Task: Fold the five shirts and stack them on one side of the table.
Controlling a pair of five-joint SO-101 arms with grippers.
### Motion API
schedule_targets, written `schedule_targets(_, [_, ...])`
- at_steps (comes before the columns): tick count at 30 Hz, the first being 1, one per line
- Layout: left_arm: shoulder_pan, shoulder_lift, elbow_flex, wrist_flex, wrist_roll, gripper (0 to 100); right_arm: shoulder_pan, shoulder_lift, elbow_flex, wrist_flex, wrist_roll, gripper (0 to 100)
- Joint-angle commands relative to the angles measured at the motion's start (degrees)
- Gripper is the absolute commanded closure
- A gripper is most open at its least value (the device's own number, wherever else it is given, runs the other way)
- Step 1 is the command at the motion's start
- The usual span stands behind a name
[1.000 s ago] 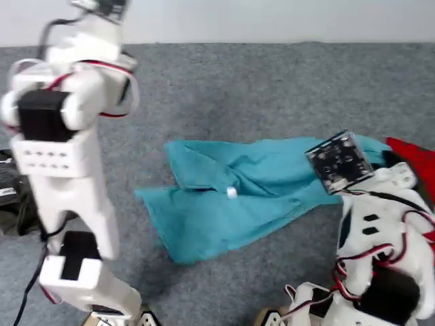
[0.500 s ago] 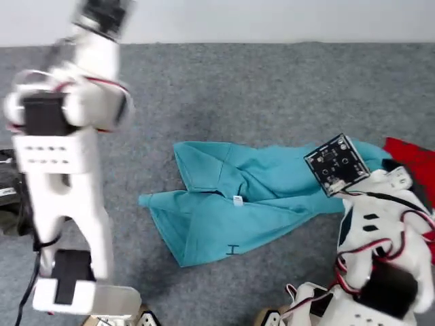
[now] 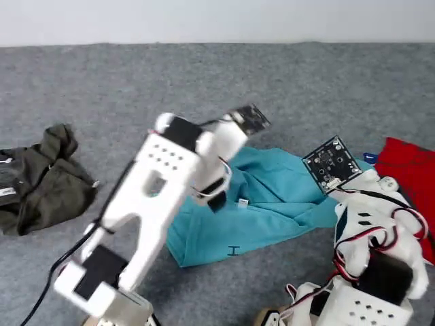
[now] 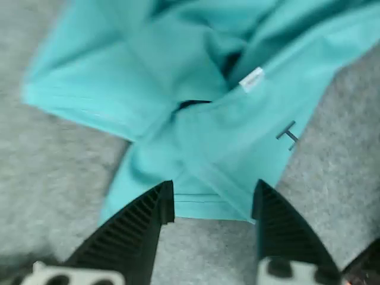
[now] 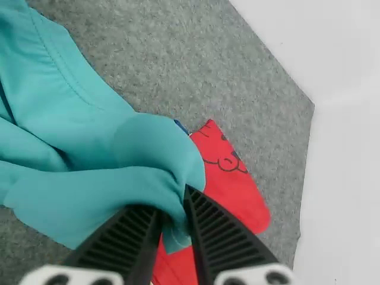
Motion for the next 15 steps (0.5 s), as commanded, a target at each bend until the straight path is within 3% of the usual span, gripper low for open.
schedule_targets(1, [1.8,4.1,-0.2,-3.1,-0.8,77,-0.1,-0.4,-0.4,0.8,0.4,98.8])
schedule_targets(15, [1.5,12.0,-0.3,-11.4,-0.8,77,-0.4,0.0,-0.1,0.7,0.4,98.8])
